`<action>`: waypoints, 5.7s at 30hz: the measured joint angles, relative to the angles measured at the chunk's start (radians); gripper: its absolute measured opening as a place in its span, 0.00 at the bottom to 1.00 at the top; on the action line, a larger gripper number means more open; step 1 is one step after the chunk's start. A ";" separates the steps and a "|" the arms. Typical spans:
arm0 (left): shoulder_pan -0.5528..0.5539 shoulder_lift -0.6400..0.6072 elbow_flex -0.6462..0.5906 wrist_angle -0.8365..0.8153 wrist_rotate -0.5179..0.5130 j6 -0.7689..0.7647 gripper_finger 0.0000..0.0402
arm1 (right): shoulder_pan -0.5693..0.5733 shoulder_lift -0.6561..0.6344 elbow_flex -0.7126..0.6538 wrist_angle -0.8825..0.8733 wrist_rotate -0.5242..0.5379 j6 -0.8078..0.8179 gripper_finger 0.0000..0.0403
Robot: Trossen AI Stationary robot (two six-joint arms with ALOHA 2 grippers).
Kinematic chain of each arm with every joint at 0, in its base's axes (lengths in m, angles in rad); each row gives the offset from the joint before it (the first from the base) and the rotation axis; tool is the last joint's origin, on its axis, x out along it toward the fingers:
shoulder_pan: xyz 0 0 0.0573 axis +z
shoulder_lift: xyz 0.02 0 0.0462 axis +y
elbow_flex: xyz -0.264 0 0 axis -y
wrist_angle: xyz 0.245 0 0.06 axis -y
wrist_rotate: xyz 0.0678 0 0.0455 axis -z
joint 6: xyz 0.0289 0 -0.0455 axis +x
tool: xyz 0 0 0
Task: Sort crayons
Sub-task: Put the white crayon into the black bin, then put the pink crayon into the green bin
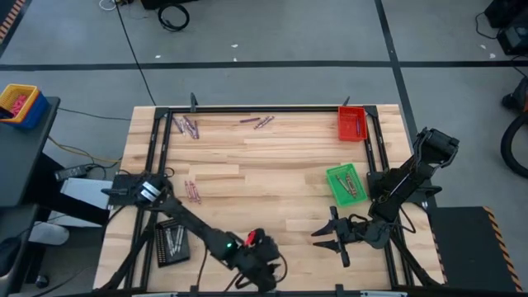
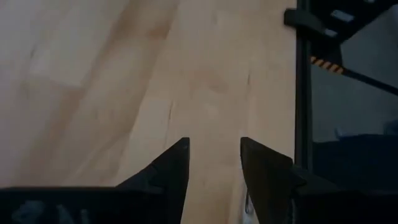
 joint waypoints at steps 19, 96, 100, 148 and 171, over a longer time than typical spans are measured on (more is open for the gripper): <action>-0.008 0.147 0.283 -0.175 0.051 0.111 0.36 | -0.016 0.020 0.001 -0.054 -0.001 0.053 0.34; -0.319 -0.216 0.075 -1.354 0.232 -1.264 0.07 | -0.047 0.161 0.006 0.114 -0.082 0.069 0.34; -0.400 -0.269 -0.055 -1.354 0.315 -1.524 0.07 | -0.047 0.162 0.006 0.122 -0.085 0.064 0.34; -0.054 -0.497 -0.208 -1.331 -0.062 -1.380 0.37 | -0.046 0.163 0.006 0.156 -0.085 0.024 0.34; 0.277 -0.494 -0.636 -0.830 0.103 -1.241 0.36 | -0.051 0.164 0.006 0.082 -0.107 -0.006 0.34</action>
